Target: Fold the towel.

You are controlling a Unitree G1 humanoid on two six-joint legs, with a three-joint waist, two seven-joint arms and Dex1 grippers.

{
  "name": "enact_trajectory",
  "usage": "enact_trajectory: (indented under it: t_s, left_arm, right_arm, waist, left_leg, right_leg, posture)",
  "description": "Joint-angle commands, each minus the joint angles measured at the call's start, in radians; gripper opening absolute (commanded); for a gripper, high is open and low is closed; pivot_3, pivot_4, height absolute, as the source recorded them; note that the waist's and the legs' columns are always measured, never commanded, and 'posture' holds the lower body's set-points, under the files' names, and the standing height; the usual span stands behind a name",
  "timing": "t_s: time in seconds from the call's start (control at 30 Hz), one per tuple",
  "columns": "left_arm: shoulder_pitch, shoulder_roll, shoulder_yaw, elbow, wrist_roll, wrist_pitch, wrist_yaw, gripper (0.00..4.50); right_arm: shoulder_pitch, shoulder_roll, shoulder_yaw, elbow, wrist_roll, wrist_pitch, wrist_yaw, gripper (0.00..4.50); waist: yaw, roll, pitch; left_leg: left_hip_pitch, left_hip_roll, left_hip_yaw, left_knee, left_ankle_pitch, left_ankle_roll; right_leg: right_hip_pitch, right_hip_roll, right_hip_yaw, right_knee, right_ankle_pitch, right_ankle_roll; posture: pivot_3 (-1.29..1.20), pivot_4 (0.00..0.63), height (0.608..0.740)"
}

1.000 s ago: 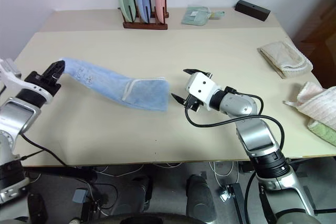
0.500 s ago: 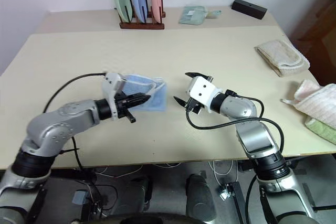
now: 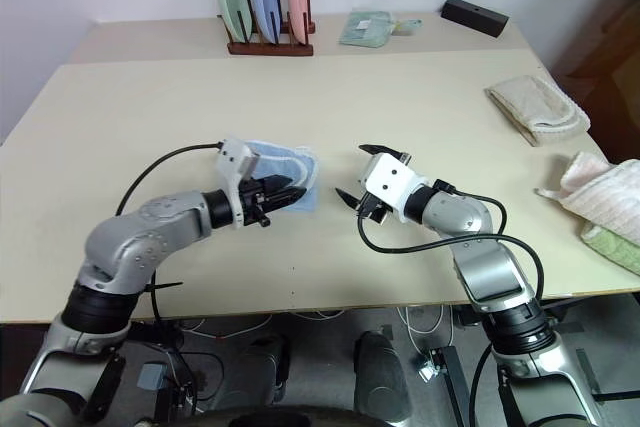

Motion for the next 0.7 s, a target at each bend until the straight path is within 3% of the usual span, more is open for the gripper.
enact_trajectory:
  t_s: [0.03, 0.07, 0.13, 0.2, 0.3, 0.33, 0.37, 0.5, 0.7]
  left_arm:
    - [0.033, 0.071, 0.172, -0.042, -0.09, 0.021, -0.052, 3.34]
    - [0.039, 0.084, 0.217, -0.029, -0.111, 0.025, -0.054, 3.37]
    - [0.042, 0.113, 0.293, 0.015, -0.093, -0.01, -0.048, 2.73]
    - [0.036, 0.145, 0.285, 0.062, 0.006, -0.071, -0.037, 1.94]
    - [0.004, 0.139, 0.227, 0.11, 0.105, -0.142, -0.031, 0.36]
    - [-0.016, 0.121, 0.203, 0.125, 0.126, -0.154, -0.025, 0.0]
    - [-0.031, 0.101, 0.182, 0.135, 0.144, -0.166, -0.022, 0.0]
    - [-0.049, 0.002, 0.09, 0.183, 0.227, -0.217, -0.009, 0.0]
    - [0.01, -0.046, -0.032, 0.311, 0.384, -0.317, -0.027, 0.0]
  right_arm:
    - [-0.029, 0.006, -0.045, -0.052, 0.043, 0.029, 0.007, 4.38]
    - [-0.035, 0.012, -0.052, -0.059, 0.063, 0.049, 0.011, 4.12]
    - [-0.06, 0.041, -0.059, -0.077, 0.124, 0.114, 0.021, 3.61]
    - [-0.111, 0.121, -0.075, -0.086, 0.208, 0.222, -0.014, 2.66]
    - [-0.176, 0.23, -0.083, -0.093, 0.305, 0.351, -0.049, 1.08]
    - [-0.198, 0.263, -0.067, -0.083, 0.314, 0.378, -0.06, 0.54]
    - [-0.215, 0.289, -0.048, -0.069, 0.315, 0.4, -0.071, 0.05]
    - [-0.251, 0.35, 0.079, 0.085, 0.231, 0.388, -0.085, 0.01]
    - [-0.262, 0.409, 0.185, 0.368, 0.122, 0.315, -0.121, 0.01]
  waist:
    - [0.0, 0.0, 0.0]
    - [0.001, 0.0, 0.0]
    - [0.003, 0.0, 0.0]
    - [0.003, 0.0, 0.0]
    - [0.003, 0.0, 0.0]
    - [0.009, 0.0, 0.0]
    - [0.013, 0.0, 0.0]
    - [0.008, -0.001, 0.0]
    - [-0.006, 0.0, 0.0]
  left_leg:
    - [0.0, 0.0, 0.0, 0.0, 0.0, 0.0]
    - [0.0, 0.0, 0.0, 0.0, 0.0, 0.0]
    - [0.0, 0.0, 0.0, 0.0, 0.0, 0.0]
    - [0.0, 0.0, 0.0, 0.001, 0.0, 0.0]
    - [0.001, 0.0, 0.0, 0.0, 0.0, 0.0]
    - [0.0, 0.0, 0.0, 0.0, 0.0, 0.0]
    - [0.0, 0.0, -0.001, 0.0, 0.0, 0.0]
    - [0.0, -0.001, -0.001, 0.001, 0.0, 0.0]
    - [0.0, -0.001, -0.001, -0.001, 0.0, 0.0]
  right_leg:
    - [0.0, 0.0, 0.0, 0.0, 0.0, 0.0]
    - [0.0, 0.0, 0.0, 0.0, 0.0, 0.0]
    - [0.0, 0.0, 0.0, 0.0, 0.0, 0.0]
    - [0.0, 0.0, 0.0, 0.0, 0.0, 0.0]
    - [0.0, 0.0, 0.0, 0.0, 0.0, 0.0]
    - [0.0, 0.0, 0.0, 0.0, 0.0, 0.0]
    - [0.001, 0.0, -0.001, 0.0, 0.0, 0.0]
    - [0.001, 0.0, -0.001, -0.001, 0.0, 0.0]
    - [-0.002, 0.0, 0.0, 0.003, 0.0, 0.0]
  posture:
    - [0.0, 0.15, 0.74]
    - [0.0, 0.15, 0.74]
    - [0.0, 0.15, 0.74]
    - [0.0, 0.15, 0.74]
    - [0.0, 0.15, 0.74]
    - [0.0, 0.15, 0.74]
    - [0.0, 0.15, 0.74]
    - [0.0, 0.15, 0.74]
    - [0.0, 0.15, 0.74]
